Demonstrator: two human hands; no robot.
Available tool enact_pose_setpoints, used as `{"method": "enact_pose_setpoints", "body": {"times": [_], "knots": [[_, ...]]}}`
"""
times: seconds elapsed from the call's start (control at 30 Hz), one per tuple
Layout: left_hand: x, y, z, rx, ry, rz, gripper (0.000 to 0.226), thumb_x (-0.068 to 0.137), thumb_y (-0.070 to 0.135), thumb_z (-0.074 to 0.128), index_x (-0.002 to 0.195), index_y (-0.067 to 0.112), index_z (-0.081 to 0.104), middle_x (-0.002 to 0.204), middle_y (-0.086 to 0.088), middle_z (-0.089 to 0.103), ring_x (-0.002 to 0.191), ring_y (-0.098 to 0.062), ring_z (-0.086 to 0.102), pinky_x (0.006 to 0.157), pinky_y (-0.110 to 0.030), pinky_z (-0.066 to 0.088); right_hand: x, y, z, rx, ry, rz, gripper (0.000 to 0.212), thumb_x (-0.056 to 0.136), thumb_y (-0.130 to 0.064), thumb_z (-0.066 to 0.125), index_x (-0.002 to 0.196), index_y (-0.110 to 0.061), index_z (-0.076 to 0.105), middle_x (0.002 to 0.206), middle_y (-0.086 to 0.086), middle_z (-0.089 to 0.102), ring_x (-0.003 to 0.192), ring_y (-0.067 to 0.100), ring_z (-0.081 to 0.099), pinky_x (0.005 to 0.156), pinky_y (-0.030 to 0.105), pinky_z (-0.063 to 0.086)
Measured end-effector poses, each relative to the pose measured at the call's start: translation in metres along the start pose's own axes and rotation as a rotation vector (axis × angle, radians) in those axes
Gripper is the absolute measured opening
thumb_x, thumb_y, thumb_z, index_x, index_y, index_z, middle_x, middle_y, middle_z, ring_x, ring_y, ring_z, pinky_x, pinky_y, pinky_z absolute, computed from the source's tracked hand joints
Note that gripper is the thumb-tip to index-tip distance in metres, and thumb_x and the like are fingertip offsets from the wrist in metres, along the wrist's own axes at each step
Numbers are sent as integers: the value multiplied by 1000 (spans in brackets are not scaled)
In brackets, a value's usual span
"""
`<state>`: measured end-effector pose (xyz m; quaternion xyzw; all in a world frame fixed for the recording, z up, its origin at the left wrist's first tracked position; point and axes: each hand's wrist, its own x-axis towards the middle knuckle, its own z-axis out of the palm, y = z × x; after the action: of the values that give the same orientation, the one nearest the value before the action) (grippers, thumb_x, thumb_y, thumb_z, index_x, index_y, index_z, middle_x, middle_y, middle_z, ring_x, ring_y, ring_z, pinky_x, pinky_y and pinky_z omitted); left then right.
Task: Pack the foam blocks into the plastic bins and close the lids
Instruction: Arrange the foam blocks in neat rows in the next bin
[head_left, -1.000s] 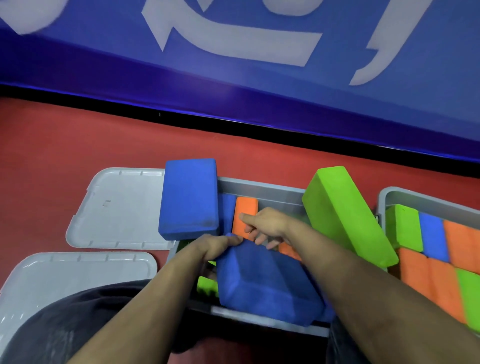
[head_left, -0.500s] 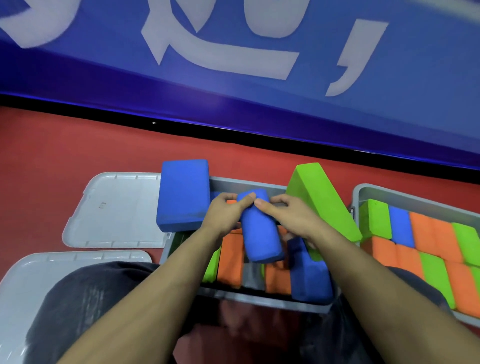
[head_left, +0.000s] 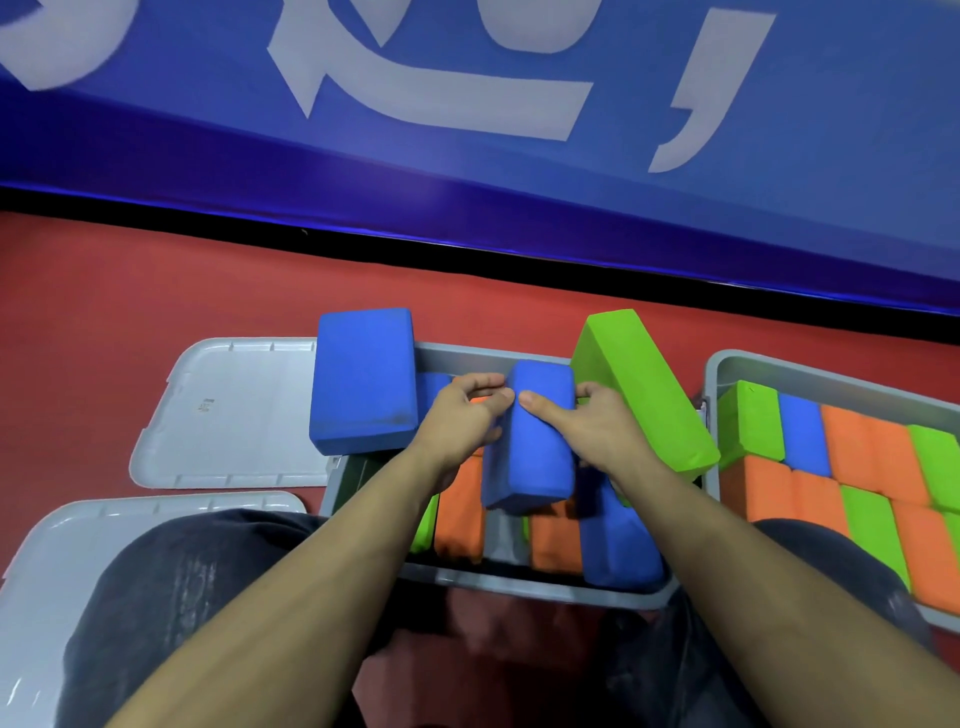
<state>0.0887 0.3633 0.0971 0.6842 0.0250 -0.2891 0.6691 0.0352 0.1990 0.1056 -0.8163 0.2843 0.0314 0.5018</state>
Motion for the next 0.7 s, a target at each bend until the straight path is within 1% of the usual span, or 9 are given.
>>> {"method": "enact_pose_setpoints", "body": {"times": [0.07, 0.13, 0.2, 0.3, 0.33, 0.43, 0.57, 0.63, 0.7], "knots": [[2, 0, 2, 2, 5, 12, 32, 94, 28, 69, 125, 18, 64, 128, 1, 63, 115, -17, 66, 98, -45, 57, 1, 0, -2, -48, 22, -17, 85, 53, -80, 78, 109, -18, 62, 97, 0, 76, 84, 17, 74, 74, 40, 60], [4, -1, 3, 1, 13, 15, 31, 96, 27, 68, 125, 17, 63, 127, 0, 64, 114, -18, 67, 98, -45, 57, 5, 4, -3, -46, 21, -22, 92, 46, -86, 74, 109, -19, 63, 96, -1, 77, 85, 17, 74, 79, 45, 61], [4, -2, 5, 10, 17, -1, 35, 93, 29, 69, 125, 16, 64, 125, -5, 66, 113, -26, 68, 96, -49, 57, 7, 7, -1, -47, 18, -19, 84, 49, -85, 75, 101, -20, 66, 94, -3, 77, 84, 18, 74, 78, 46, 61], [3, -9, 6, 19, 9, -36, 43, 85, 33, 69, 123, 14, 64, 122, -12, 69, 114, -35, 67, 95, -57, 56, 10, 14, 2, -95, 1, -10, 56, 62, -75, 79, 81, -25, 62, 88, -4, 75, 80, 19, 73, 74, 42, 60], [3, -11, 6, 23, 9, -44, 40, 88, 31, 69, 124, 14, 64, 122, -14, 68, 111, -35, 67, 95, -57, 55, 10, 16, 4, -106, -9, -5, 57, 62, -75, 78, 80, -24, 62, 85, -3, 75, 77, 20, 72, 71, 42, 60], [7, -24, 3, 53, 7, -73, 30, 97, 20, 64, 126, 13, 60, 124, -22, 66, 97, -24, 66, 98, -53, 55, 14, 27, 14, -115, -38, 37, 70, 57, -80, 76, 85, -17, 65, 78, 2, 74, 69, 23, 71, 64, 44, 59], [13, -40, 0, 68, -3, -132, 31, 99, 13, 61, 129, 10, 57, 123, -23, 66, 95, -22, 64, 98, -44, 57, 21, 48, 31, -71, -85, 84, 87, 46, -84, 74, 102, -19, 62, 90, 2, 75, 81, 22, 74, 69, 47, 62], [17, -50, 0, 79, -2, -165, 31, 100, 10, 59, 130, 6, 57, 113, -18, 68, 94, -21, 63, 95, -42, 57, 31, 62, 38, -43, -141, 124, 75, 52, -75, 81, 98, -18, 63, 93, 4, 76, 84, 23, 75, 71, 51, 62], [24, -59, 2, 83, -1, -182, 28, 101, 6, 57, 128, 3, 57, 99, -8, 66, 88, -19, 63, 91, -39, 57, 37, 73, 44, -16, -190, 161, 56, 68, -58, 85, 100, -17, 65, 99, 5, 76, 90, 23, 75, 76, 50, 62]]}}
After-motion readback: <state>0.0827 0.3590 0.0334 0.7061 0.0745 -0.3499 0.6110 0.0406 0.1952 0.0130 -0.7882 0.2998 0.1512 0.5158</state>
